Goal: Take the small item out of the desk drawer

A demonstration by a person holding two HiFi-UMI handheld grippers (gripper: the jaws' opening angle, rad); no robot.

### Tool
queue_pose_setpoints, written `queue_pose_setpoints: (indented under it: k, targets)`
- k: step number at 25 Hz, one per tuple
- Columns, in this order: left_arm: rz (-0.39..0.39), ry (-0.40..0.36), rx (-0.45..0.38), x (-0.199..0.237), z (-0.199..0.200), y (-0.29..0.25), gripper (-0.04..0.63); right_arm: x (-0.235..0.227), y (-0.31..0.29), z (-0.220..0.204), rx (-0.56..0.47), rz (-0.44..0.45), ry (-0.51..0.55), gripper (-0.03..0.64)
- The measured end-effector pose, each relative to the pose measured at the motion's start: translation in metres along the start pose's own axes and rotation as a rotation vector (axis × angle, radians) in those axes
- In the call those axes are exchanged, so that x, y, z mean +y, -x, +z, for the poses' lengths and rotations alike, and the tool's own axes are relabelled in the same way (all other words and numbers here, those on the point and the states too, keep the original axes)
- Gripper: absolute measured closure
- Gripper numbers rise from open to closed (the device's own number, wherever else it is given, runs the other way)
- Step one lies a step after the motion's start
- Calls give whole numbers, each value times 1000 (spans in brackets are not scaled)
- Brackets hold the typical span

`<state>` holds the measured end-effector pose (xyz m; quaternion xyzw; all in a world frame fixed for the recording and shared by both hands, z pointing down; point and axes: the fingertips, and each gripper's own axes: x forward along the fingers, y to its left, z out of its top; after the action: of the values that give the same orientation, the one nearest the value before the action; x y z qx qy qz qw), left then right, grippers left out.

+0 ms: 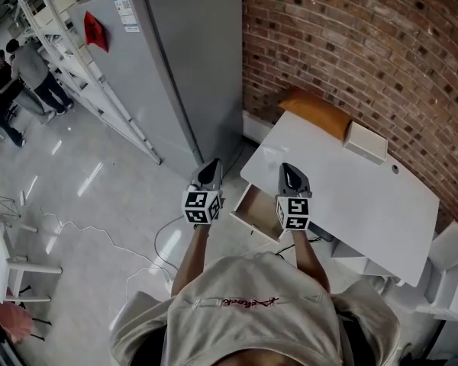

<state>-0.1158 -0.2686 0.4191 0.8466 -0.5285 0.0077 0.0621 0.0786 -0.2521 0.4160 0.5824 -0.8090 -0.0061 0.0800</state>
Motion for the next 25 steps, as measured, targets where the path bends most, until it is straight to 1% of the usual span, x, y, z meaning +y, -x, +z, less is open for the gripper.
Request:
queue_pose_setpoints:
  k: [4, 14, 25]
  targets:
    - [-7, -8, -12, 0, 6, -5, 586, 0, -3, -1, -1, -5, 2, 605]
    - [-28, -15, -1, -9, 2, -5, 586, -1, 4, -10, 17, -11, -1, 605]
    - [-46, -30, 2, -14, 4, -4, 586, 2, 7, -7, 17, -14, 2, 605]
